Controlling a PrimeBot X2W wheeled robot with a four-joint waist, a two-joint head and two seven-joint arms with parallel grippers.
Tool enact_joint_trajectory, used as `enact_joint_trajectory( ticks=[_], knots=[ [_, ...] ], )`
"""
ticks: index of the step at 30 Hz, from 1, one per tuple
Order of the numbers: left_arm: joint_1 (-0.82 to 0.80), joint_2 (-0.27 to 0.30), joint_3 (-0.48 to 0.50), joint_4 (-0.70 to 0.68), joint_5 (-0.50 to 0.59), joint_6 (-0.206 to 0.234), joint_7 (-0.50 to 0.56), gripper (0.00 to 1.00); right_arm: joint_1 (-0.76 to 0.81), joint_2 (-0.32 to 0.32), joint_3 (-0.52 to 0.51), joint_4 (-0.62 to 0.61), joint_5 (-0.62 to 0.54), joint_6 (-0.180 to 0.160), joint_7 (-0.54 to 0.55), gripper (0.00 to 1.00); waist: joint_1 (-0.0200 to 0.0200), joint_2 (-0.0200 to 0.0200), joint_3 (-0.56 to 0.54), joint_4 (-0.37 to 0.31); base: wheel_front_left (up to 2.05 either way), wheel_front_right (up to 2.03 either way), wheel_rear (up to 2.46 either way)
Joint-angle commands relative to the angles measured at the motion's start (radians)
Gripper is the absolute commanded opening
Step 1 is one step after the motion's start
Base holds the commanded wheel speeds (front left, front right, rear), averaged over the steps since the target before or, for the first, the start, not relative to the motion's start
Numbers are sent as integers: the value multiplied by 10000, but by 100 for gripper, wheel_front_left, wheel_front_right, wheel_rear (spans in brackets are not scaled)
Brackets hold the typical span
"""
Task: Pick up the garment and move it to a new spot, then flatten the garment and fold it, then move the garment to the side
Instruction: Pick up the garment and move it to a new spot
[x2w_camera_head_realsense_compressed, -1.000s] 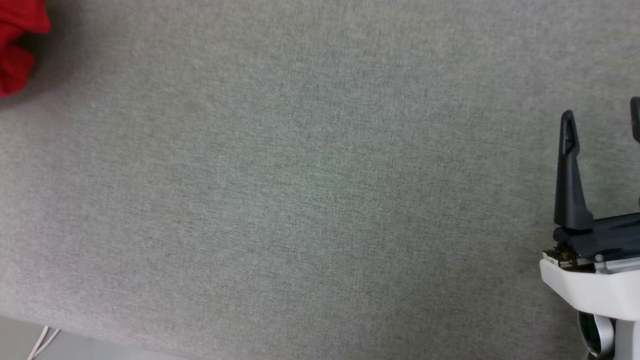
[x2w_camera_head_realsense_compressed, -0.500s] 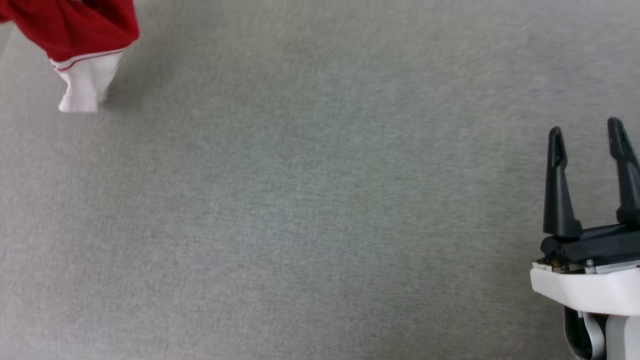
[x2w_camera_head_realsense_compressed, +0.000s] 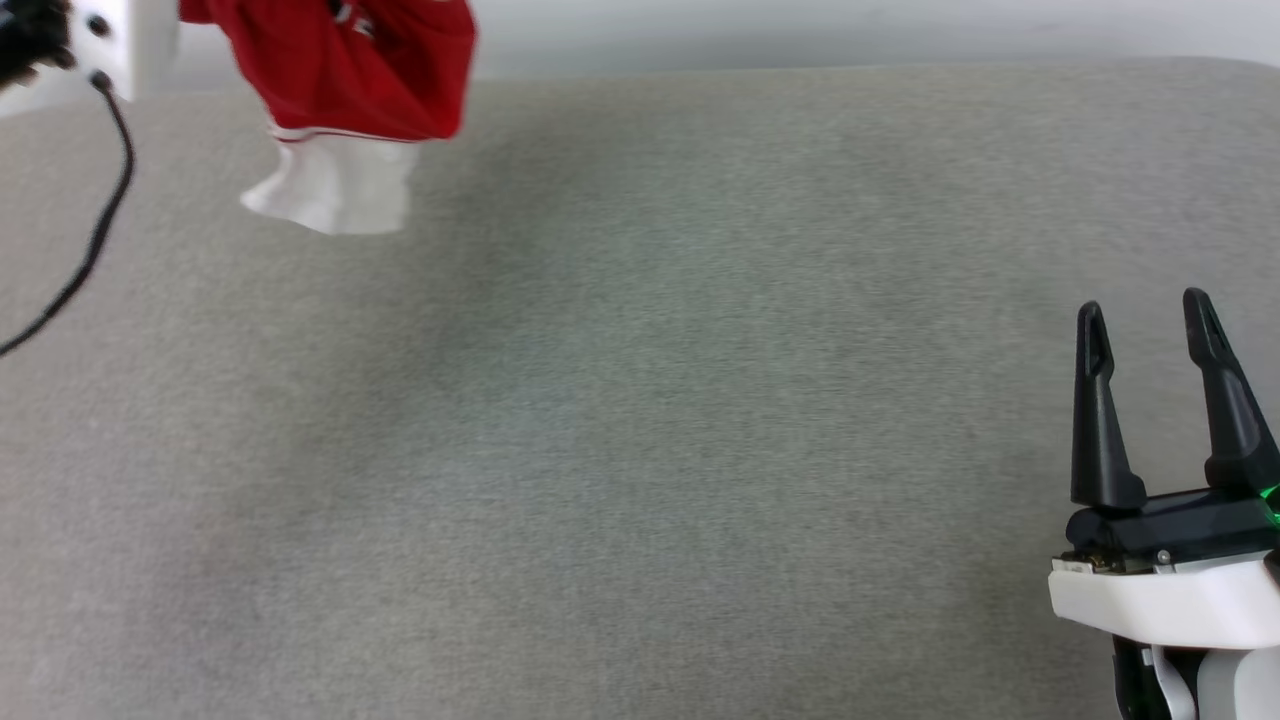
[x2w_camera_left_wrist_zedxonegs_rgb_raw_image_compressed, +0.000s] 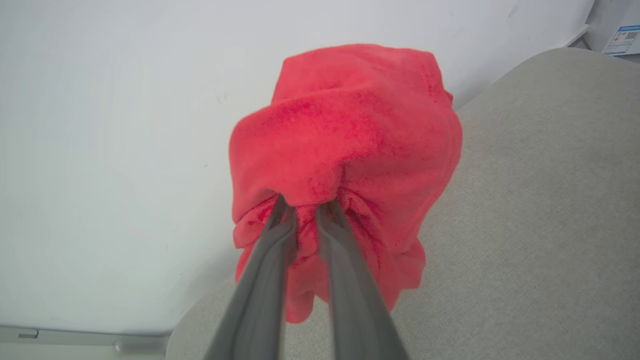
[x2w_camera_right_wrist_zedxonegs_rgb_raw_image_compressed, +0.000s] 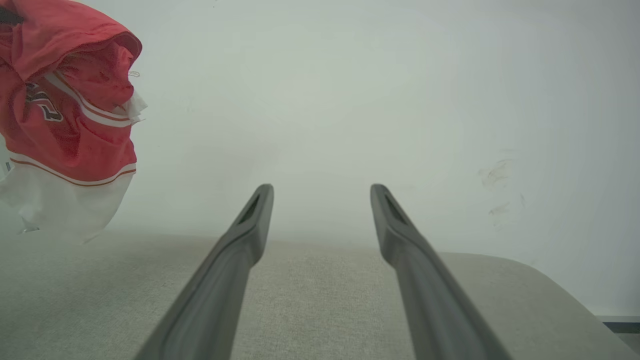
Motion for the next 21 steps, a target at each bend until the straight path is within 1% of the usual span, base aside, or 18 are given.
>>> enact_joint_trajectory(
  ticks=[1,6,12,16,21],
  knots=[
    [152,-37,-65,-119,40,14,-71,0,111,26,16,27,32,-7,-21,100,1,-1,-201,-362,0,0,0],
    [599,-371,-450,-786,50,4,-269,0,205,25,-37,92,68,-7,-21,100,1,-1,-215,-715,0,0,0],
    [1553,-1015,-1229,-1267,71,2,-679,0,154,24,-25,166,119,-7,-21,100,1,-1,-71,-885,0,0,0],
    [2379,-1522,-1992,-1054,125,-7,-949,0,83,24,3,250,98,-7,-21,100,1,-1,94,-932,0,0,0],
    [3296,-2022,-3235,-484,195,-27,-1306,0,-15,24,-40,332,149,-7,-21,100,1,-1,317,-1007,0,0,0]
  ],
)
